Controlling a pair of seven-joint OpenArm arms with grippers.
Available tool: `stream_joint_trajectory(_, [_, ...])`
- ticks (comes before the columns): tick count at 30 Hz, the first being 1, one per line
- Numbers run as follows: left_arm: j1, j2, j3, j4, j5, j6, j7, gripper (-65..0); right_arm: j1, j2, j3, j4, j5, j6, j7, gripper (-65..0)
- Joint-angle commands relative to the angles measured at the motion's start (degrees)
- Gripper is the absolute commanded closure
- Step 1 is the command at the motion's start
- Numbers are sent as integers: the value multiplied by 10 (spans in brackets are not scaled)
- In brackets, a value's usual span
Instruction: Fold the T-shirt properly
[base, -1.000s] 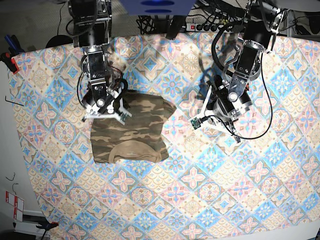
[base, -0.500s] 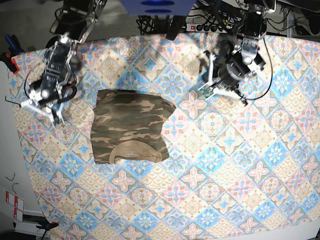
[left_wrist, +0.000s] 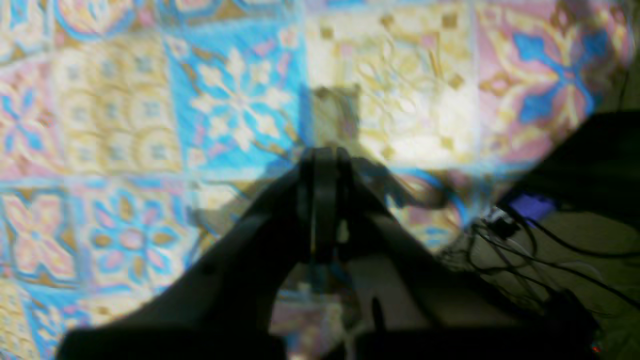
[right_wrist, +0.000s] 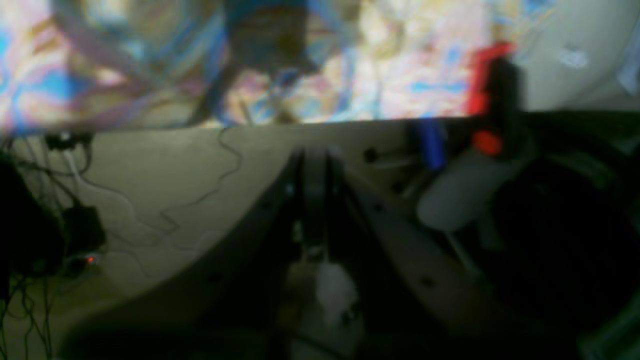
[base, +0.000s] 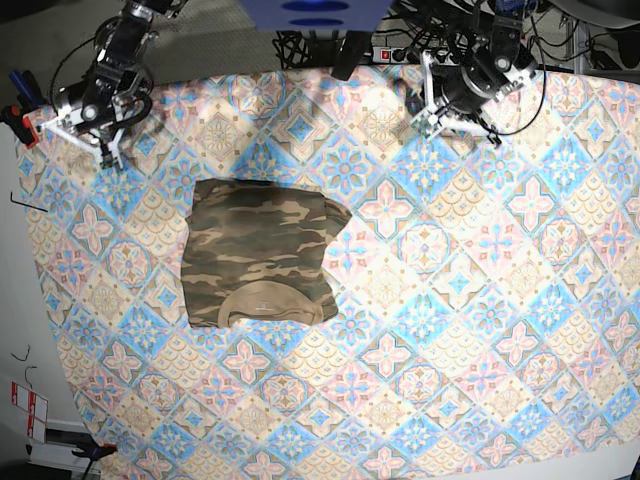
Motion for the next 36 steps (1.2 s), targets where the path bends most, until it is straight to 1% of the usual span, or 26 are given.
stream_joint_trajectory(1, [13, -2, -1, 8, -4, 1, -11, 0, -12, 3, 6, 13, -9, -2, 4, 0])
stream_joint_trajectory(6, [46, -3, 2, 8, -3, 1, -12, 0, -65, -34, 19, 14, -9, -2, 40, 0])
stream_joint_trajectory(9, [72, -5, 1, 0, -2, 1, -37, 0, -89, -49, 31, 14, -9, -2, 64, 0])
stream_joint_trajectory(12, [91, -6, -2, -22, -1, 1, -55, 0, -113, -49, 35, 14, -8, -2, 83, 0])
stream_joint_trajectory(17, [114, -6, 0, -56, -1, 1, -61, 0, -142, -49, 39, 12, -8, -2, 100, 0])
stream_joint_trajectory(22, [115, -6, -2, -146, -1, 2, -124, 0, -158, -49, 45, 0, -5, -2, 122, 0])
stream_joint_trajectory(26, [113, -4, 1, -221, -1, 4, -162, 0, -157, -49, 64, -41, -5, -2, 149, 0])
stream_joint_trajectory(31, [108, -3, -2, -305, -1, 5, -215, 0, -157, -49, 70, -122, -5, -2, 200, 0])
stream_joint_trajectory(36, [67, -2, -2, -390, -2, 6, -221, 0, -156, -49, 70, -219, -5, -2, 276, 0])
